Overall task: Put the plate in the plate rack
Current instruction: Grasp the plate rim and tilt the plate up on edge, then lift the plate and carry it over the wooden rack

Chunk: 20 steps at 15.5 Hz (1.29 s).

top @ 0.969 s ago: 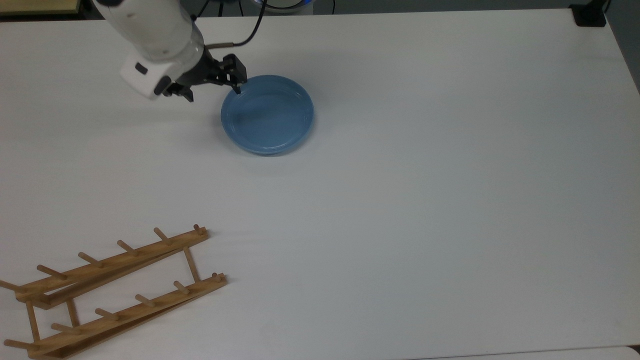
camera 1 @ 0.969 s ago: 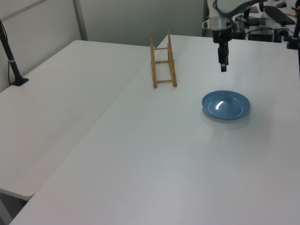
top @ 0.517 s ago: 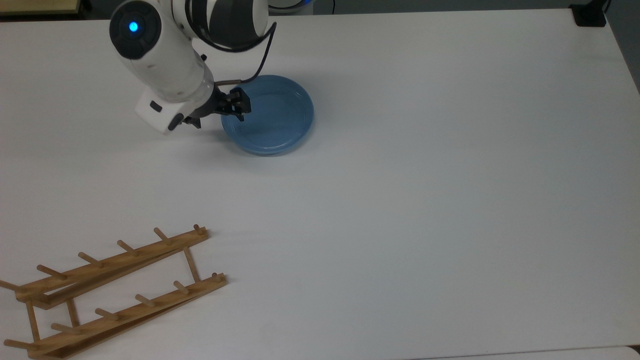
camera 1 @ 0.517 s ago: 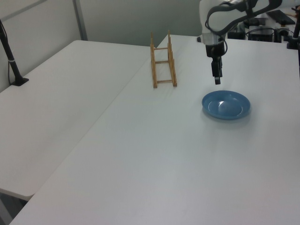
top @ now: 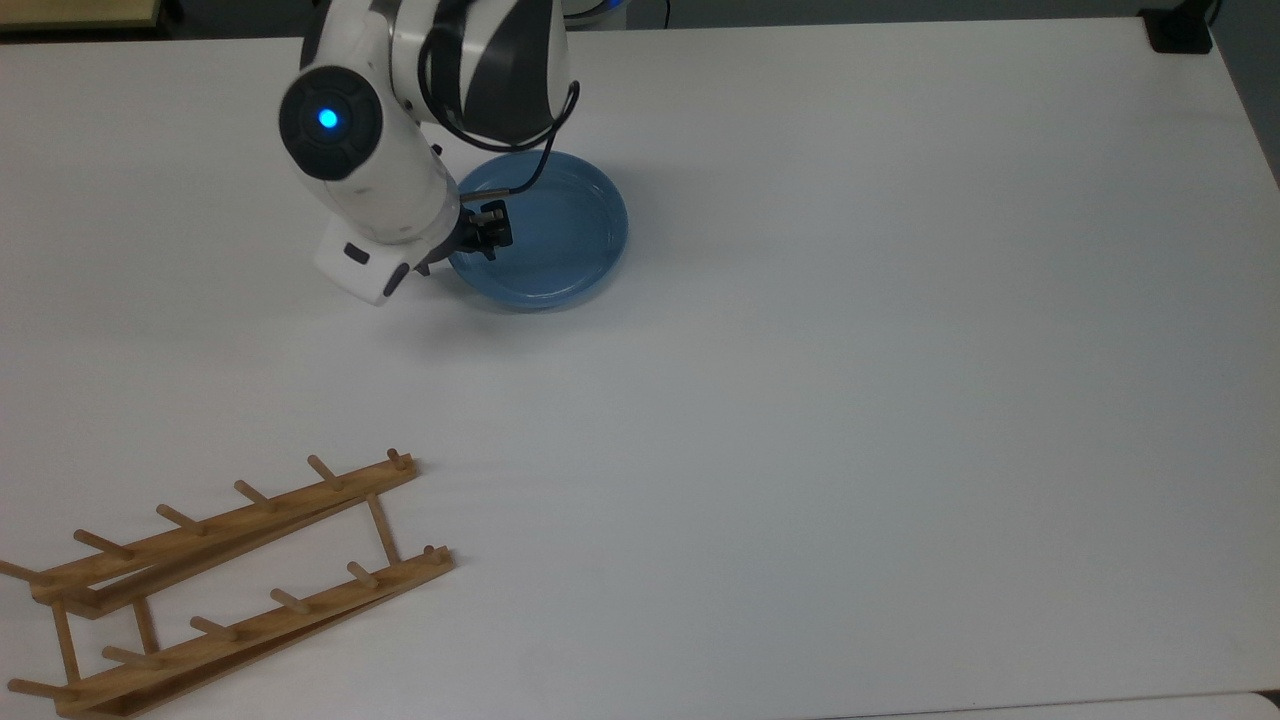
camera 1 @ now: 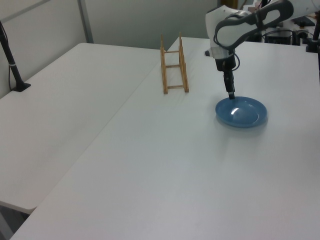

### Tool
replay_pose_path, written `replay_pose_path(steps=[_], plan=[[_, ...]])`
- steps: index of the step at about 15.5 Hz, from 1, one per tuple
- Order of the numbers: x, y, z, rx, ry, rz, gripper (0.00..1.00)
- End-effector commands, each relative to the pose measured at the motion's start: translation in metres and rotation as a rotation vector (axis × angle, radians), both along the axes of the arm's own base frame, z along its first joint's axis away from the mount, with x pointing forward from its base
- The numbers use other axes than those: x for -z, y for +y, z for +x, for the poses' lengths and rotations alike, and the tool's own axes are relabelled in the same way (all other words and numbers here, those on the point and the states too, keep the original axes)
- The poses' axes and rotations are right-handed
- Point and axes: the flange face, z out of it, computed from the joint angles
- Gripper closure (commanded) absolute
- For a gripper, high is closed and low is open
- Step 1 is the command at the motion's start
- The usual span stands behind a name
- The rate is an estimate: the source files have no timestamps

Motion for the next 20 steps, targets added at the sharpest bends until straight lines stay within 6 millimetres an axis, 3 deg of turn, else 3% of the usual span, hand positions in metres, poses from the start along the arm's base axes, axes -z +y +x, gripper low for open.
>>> replay_pose_path(steps=[1, 9, 11, 12, 15, 19, 20], plan=[[0.013, 0.004, 0.002, -0.075, 0.010, -0.027, 0.36], [0.026, 0.023, 0.003, -0.134, 0.038, -0.052, 0.91], [0.017, 0.024, 0.005, -0.136, 0.027, -0.051, 1.00], [0.011, 0.024, 0.005, -0.140, 0.019, -0.049, 1.00], [-0.028, 0.023, 0.018, -0.138, -0.056, -0.049, 1.00], [-0.119, 0.014, 0.047, -0.073, -0.253, -0.081, 1.00], [-0.133, 0.012, 0.051, -0.052, -0.285, -0.100, 1.00]])
